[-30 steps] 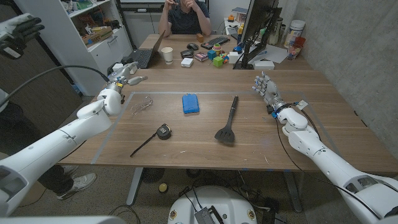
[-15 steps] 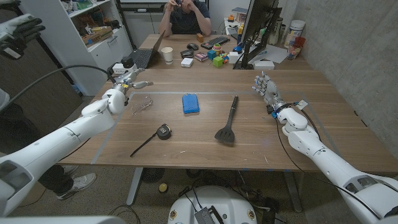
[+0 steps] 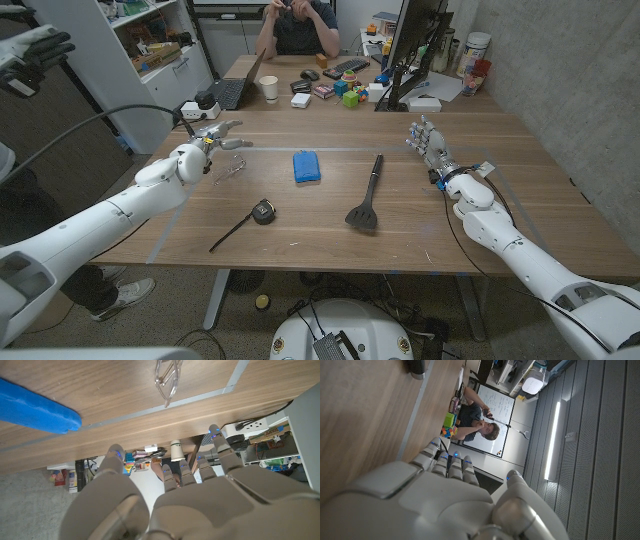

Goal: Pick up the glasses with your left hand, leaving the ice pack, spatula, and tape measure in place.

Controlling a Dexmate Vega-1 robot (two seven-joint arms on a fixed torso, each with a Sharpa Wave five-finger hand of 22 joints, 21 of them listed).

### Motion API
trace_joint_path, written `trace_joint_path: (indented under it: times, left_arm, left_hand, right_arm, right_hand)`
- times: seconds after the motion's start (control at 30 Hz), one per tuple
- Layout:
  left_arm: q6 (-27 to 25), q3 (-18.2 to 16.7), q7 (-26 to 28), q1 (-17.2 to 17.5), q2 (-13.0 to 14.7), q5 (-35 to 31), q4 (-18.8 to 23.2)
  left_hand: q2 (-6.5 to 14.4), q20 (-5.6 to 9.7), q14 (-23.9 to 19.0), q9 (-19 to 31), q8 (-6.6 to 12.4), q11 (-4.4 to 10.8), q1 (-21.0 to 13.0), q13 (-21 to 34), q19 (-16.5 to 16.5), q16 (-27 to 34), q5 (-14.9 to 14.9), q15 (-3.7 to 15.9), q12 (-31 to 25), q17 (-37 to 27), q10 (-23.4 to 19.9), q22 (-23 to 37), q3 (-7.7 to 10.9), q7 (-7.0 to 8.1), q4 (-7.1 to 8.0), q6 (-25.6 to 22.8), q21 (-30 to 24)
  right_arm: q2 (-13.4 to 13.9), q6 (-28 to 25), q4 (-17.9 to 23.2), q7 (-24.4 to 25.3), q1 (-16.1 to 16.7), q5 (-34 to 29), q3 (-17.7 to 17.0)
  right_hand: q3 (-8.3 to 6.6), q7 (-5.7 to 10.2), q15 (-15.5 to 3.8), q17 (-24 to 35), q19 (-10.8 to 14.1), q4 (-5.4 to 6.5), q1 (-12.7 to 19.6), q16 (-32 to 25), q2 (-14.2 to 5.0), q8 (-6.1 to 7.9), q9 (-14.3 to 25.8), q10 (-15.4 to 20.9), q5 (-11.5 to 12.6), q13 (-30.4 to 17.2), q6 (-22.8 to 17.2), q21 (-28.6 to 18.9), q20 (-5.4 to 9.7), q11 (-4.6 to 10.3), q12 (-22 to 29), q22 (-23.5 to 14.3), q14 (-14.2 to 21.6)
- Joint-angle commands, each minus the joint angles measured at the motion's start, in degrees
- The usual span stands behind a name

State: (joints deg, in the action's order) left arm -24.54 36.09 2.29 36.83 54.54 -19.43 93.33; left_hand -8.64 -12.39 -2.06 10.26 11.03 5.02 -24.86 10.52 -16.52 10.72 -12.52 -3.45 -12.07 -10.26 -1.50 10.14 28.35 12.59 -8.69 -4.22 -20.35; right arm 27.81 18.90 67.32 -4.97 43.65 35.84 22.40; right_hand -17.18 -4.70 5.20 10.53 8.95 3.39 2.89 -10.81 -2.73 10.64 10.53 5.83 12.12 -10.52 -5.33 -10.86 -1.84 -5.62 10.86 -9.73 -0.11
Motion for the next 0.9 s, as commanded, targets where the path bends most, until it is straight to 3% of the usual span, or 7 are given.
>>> trace_joint_path:
  times: [0.03,0.9]
  left_arm:
    - [-0.3,1.2,-5.3,-0.8,1.8,-1.7,1.2]
    - [-2.8,3.5,-9.6,-1.6,1.5,-5.7,-1.1]
  left_hand:
    - [0.0,0.10,-0.1,0.2,0.06,0.69,-0.8,0.1,0.1,0.1,-0.4,0.17,0.0,-0.1,0.2,0.0,-0.13,0.09,-0.03,-0.4,0.3]
    - [1.5,0.20,-0.8,0.2,-0.03,0.24,-4.5,0.1,-0.1,0.2,-1.2,0.63,0.2,-0.1,0.3,0.0,-0.25,0.09,-0.34,-0.4,1.6]
  right_arm:
    - [-0.4,0.0,-0.6,0.5,0.0,0.2,-0.2]
    - [-0.6,1.4,-1.2,0.4,-0.3,-0.2,-0.3]
  right_hand:
    - [0.29,0.19,0.63,0.3,-0.1,0.12,-0.7,-0.3,0.05,0.50,0.1,0.0,0.6,-0.3,-0.7,-0.4,-0.23,-0.61,0.3,-0.3,0.2]
    - [0.82,0.36,0.63,0.2,0.2,0.54,-1.1,-0.3,0.29,0.36,0.1,-0.1,0.9,-0.3,-0.4,-0.5,-0.26,-0.74,0.3,-0.3,0.5]
